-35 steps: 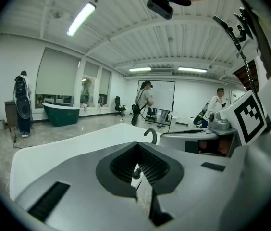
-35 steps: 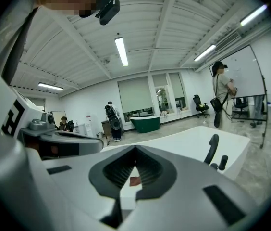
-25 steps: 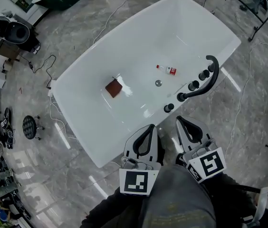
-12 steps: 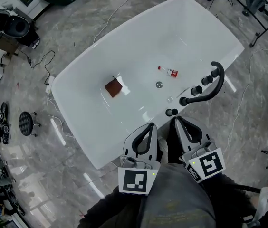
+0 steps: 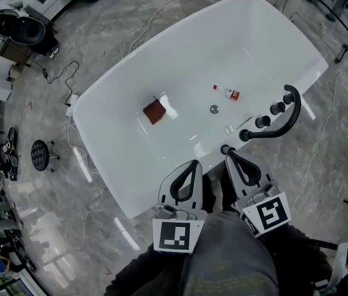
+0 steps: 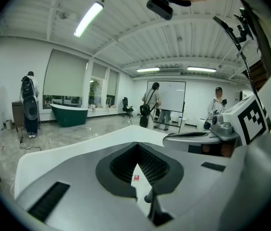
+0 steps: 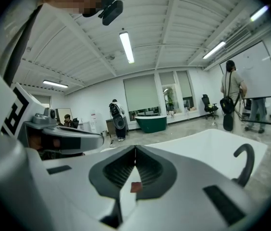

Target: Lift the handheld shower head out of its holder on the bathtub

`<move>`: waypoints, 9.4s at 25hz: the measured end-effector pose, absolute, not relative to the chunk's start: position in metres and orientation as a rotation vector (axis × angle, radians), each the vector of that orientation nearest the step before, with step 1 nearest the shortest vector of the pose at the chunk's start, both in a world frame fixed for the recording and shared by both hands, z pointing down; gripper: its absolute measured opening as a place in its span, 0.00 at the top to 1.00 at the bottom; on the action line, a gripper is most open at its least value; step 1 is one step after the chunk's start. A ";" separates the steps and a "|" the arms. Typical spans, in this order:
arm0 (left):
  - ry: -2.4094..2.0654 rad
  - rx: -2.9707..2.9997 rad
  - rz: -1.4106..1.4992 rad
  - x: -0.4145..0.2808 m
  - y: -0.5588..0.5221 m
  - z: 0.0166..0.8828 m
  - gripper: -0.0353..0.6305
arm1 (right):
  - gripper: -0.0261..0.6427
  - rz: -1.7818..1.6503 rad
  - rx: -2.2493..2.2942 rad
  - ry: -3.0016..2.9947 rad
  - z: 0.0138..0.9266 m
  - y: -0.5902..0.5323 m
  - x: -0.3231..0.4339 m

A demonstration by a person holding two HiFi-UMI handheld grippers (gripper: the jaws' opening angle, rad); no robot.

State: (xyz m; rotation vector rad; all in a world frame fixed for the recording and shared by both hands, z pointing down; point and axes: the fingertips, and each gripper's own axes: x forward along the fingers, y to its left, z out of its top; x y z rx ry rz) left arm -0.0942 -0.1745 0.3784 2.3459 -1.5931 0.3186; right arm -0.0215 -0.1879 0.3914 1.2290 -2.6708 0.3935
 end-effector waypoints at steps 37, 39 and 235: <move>-1.407 2.342 0.464 -0.071 -0.193 0.441 0.94 | 0.71 0.442 1.317 -2.543 0.459 -0.201 0.002; -1.406 2.347 0.468 -0.072 -0.192 0.444 0.94 | 0.71 0.434 1.328 -2.533 0.461 -0.203 0.003; -1.632 2.605 0.012 -0.089 -0.164 0.246 0.94 | 0.75 -0.128 1.370 -2.917 0.173 -0.159 0.010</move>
